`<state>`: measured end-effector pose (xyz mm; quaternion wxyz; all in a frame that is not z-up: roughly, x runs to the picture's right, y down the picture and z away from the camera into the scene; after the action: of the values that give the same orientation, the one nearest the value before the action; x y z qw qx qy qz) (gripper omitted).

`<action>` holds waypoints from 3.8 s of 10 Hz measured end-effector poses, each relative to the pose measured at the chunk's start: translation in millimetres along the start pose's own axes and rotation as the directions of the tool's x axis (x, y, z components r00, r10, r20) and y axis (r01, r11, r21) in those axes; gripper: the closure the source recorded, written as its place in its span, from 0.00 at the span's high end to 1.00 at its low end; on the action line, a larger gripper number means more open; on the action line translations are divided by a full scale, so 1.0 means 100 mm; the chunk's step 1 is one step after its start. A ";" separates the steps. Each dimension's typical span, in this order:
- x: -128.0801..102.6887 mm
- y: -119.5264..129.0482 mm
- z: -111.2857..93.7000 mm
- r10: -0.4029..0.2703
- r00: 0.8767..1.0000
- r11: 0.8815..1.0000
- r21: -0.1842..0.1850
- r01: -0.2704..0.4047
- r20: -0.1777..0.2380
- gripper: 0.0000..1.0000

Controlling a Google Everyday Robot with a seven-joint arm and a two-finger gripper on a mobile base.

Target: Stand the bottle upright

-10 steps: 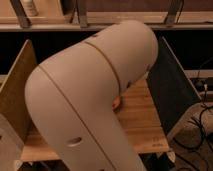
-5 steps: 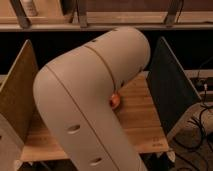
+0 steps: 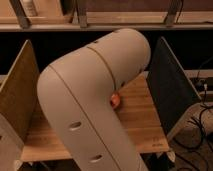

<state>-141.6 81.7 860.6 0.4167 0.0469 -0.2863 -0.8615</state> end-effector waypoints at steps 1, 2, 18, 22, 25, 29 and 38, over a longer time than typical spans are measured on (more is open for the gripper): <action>0.07 -0.01 0.06 -0.014 1.000 1.000 0.004 0.014 -0.004 0.80; 0.12 -0.01 0.14 -0.027 1.000 1.000 0.014 0.027 -0.006 0.80; -0.03 0.23 0.65 0.055 0.995 0.997 0.048 -0.059 0.085 0.80; 0.04 0.28 0.73 0.055 0.995 0.998 0.038 -0.058 0.085 0.77; 0.01 0.30 0.79 0.080 0.992 0.995 0.049 -0.085 0.093 0.48; 0.01 0.29 0.78 0.093 0.993 0.993 0.061 -0.098 0.079 0.12; 0.23 0.24 0.37 0.067 0.997 0.995 0.077 -0.064 -0.041 0.11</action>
<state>-151.5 69.9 908.0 0.4489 0.0721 -0.3108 -0.8347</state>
